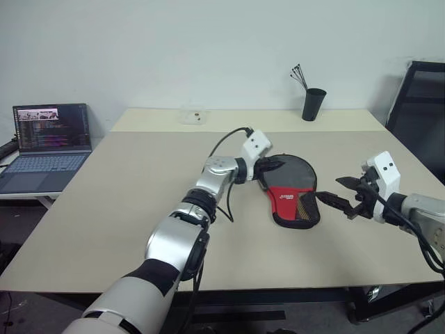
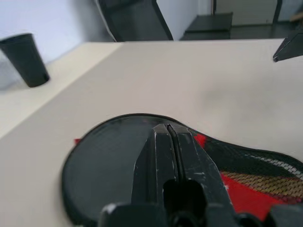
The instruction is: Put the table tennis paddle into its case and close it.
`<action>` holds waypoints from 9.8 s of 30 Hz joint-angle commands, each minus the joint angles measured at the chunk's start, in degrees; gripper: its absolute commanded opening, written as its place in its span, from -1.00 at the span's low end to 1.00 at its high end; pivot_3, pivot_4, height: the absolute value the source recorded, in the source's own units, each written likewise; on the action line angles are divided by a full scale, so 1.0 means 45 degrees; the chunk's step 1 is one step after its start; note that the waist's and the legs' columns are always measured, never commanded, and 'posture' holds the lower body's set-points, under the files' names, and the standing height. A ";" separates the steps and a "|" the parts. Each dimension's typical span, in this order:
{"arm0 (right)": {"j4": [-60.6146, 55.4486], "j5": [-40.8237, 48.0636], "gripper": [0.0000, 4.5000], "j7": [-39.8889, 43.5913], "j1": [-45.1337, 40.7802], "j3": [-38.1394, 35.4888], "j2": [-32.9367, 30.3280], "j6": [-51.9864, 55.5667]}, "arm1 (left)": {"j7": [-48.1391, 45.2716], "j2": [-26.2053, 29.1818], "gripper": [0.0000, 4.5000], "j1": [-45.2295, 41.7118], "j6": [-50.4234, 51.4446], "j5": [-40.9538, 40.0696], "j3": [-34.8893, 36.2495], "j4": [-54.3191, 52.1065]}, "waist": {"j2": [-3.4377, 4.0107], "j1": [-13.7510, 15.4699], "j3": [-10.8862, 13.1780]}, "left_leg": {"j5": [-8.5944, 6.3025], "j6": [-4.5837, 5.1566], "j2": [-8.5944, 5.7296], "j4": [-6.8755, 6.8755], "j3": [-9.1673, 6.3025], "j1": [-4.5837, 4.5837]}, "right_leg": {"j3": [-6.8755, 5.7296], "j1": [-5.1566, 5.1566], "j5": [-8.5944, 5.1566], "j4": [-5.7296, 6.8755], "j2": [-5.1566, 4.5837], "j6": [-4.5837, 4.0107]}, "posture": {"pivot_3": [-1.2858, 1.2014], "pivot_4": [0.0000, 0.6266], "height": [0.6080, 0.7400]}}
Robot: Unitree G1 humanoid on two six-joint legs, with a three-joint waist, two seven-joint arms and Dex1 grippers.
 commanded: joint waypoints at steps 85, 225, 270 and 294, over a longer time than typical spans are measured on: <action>-0.1289 -0.2191 -0.99 -0.3567 0.0092 0.1180 0.9122 0.6059 | -0.4413 0.9094 -1.00 1.2025 0.9685 -0.7339 0.1539 -1.8198 | 0.0030 -0.0353 -0.0008 | -0.0002 -0.0013 0.0107 -0.0056 0.0014 0.0027 | 0.0030 -0.0043 -0.0015 0.0023 0.0008 -0.0165 | 0.03 -0.52 1.00; 0.2880 -0.6162 1.00 -0.1746 -0.0317 0.7537 0.7609 -0.1292 | 0.5491 0.1871 -0.98 -0.0221 -0.0334 0.5078 -0.2841 0.2008 | -0.0127 -0.0313 -0.0103 | -0.0007 -0.0021 0.0133 0.0015 0.0120 0.0035 | 0.0045 -0.0090 0.0001 0.0145 0.0048 -0.0087 | 0.03 -0.52 1.00; 0.1756 -0.7135 1.00 -0.3005 0.1592 0.8692 0.8867 -0.0479 | 1.1372 -0.1281 -0.98 -0.2592 -0.3629 1.0917 -0.7557 0.2482 | -0.0177 -0.0023 -0.0155 | -0.0012 -0.0028 0.0133 0.0016 0.0126 0.0026 | 0.0041 -0.0096 -0.0005 0.0133 0.0036 -0.0082 | 0.03 -0.52 1.00; 0.2053 -0.7174 1.00 -0.2984 0.1430 0.8656 0.8898 -0.0702 | 0.7232 -0.2158 -0.14 -0.1825 -0.4583 0.9530 -0.6580 0.2452 | -0.0156 -0.0020 -0.0189 | -0.0016 -0.0031 0.0124 0.0011 0.0121 0.0018 | 0.0035 -0.0079 -0.0003 0.0077 0.0028 -0.0077 | 0.03 -0.52 1.00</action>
